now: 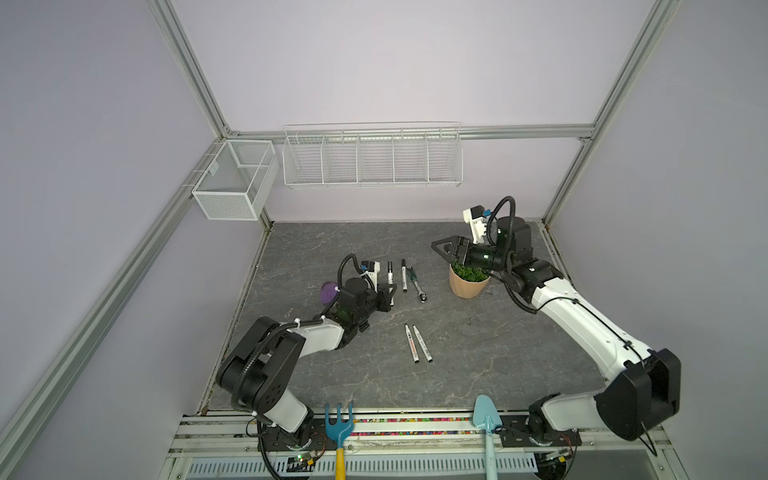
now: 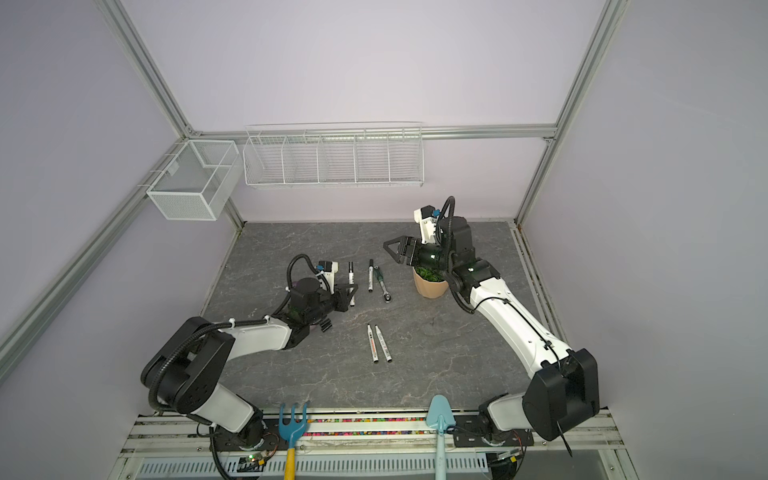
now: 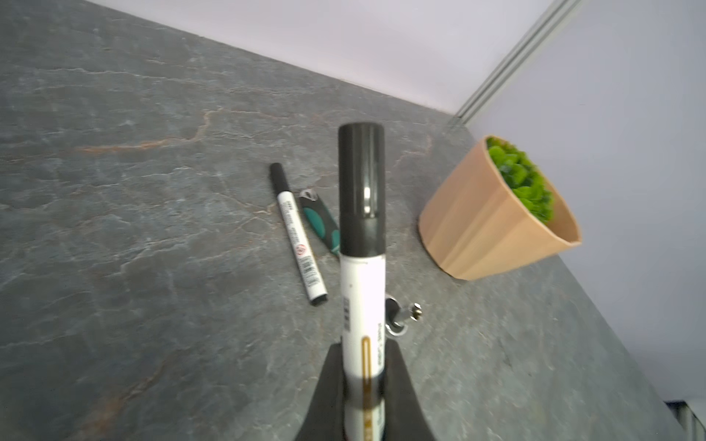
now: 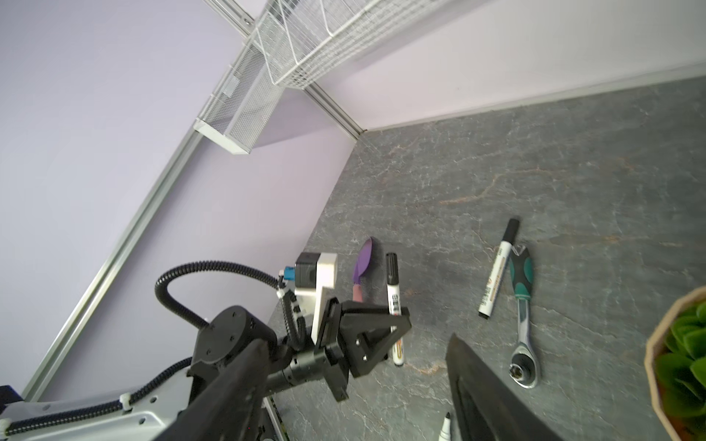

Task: Insert pens into pen caps
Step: Place a pen at the top-center of the table.

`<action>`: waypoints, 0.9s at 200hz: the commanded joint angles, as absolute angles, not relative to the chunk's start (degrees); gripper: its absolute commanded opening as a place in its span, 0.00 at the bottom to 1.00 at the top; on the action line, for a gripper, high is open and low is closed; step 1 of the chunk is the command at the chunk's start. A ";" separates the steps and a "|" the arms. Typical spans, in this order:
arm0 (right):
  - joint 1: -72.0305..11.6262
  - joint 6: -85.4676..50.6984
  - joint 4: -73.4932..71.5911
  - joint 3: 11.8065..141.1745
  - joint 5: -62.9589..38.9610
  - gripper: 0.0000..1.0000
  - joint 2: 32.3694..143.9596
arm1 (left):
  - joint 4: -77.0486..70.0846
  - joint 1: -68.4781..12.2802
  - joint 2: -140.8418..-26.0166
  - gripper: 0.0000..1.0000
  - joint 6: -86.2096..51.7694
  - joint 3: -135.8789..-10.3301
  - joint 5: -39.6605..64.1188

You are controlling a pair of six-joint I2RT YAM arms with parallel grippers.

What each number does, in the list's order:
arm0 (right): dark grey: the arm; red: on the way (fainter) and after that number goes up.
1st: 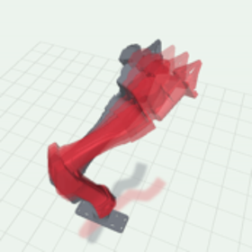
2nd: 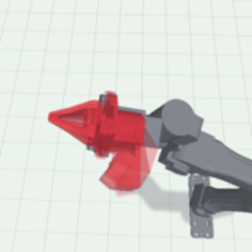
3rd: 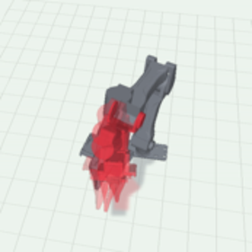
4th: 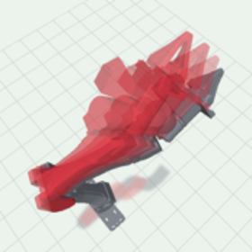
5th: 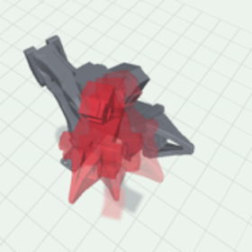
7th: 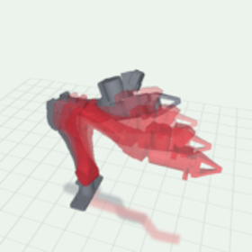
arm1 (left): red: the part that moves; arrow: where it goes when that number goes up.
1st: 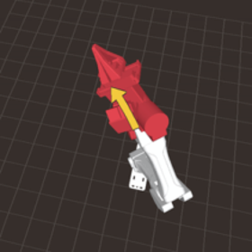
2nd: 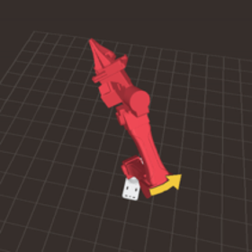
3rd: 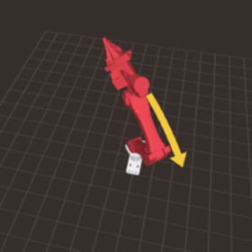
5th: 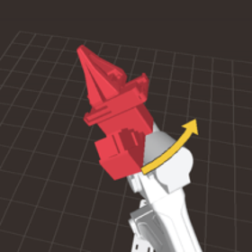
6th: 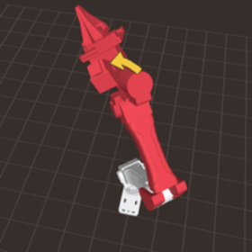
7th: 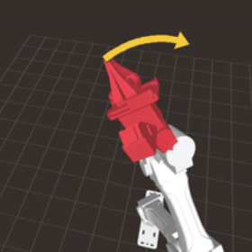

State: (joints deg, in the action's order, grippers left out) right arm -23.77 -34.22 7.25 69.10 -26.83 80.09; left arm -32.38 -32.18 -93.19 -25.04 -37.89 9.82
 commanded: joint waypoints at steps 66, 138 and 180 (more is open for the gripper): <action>-23.96 -30.48 12.82 67.15 -25.16 0.75 79.81 | -2.32 -30.69 -113.34 0.00 -24.31 -64.39 7.53; -23.95 -29.09 14.33 66.54 -24.70 0.74 79.89 | 2.56 -30.55 -118.28 0.10 -26.05 -70.55 5.71; -23.98 -28.92 14.31 66.40 -24.58 0.73 79.78 | 4.39 -30.55 -118.45 0.35 -26.24 -71.45 6.17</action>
State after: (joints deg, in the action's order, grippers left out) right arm -23.79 -29.95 14.37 67.22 -25.02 80.16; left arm 0.73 -30.59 -116.71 -25.74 -70.39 6.79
